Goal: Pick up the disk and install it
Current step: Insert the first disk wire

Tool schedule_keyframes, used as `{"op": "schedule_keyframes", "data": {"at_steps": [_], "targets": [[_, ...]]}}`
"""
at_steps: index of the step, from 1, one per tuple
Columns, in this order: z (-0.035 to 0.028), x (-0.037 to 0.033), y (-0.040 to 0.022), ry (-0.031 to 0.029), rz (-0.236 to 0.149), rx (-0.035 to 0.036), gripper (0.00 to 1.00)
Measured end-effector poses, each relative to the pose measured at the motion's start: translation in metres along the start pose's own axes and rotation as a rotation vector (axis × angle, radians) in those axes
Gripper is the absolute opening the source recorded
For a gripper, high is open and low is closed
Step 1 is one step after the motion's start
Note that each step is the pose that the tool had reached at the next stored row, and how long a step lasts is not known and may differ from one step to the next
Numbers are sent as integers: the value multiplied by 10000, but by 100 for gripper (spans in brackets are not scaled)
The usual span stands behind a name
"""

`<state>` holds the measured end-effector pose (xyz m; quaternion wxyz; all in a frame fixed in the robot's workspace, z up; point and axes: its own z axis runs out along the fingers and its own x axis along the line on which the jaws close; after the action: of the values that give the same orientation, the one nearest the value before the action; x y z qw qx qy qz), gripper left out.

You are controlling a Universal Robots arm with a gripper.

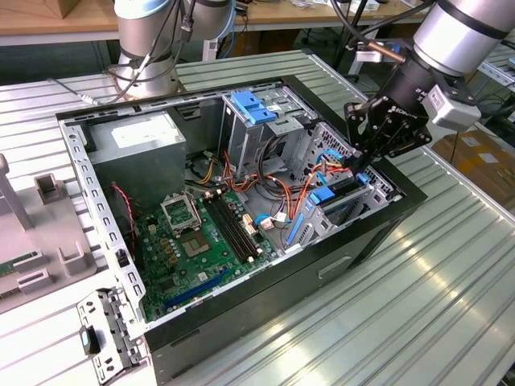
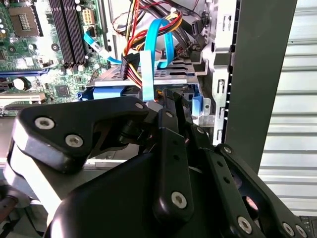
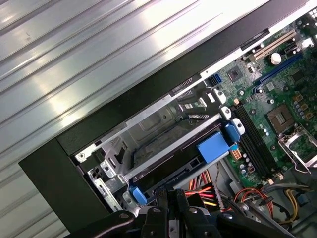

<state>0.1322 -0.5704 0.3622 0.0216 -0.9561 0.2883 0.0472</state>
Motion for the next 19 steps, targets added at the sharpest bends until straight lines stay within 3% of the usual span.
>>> {"op": "schedule_keyframes", "data": {"at_steps": [19], "targets": [[27,-69,65,0,0,0,18]]}}
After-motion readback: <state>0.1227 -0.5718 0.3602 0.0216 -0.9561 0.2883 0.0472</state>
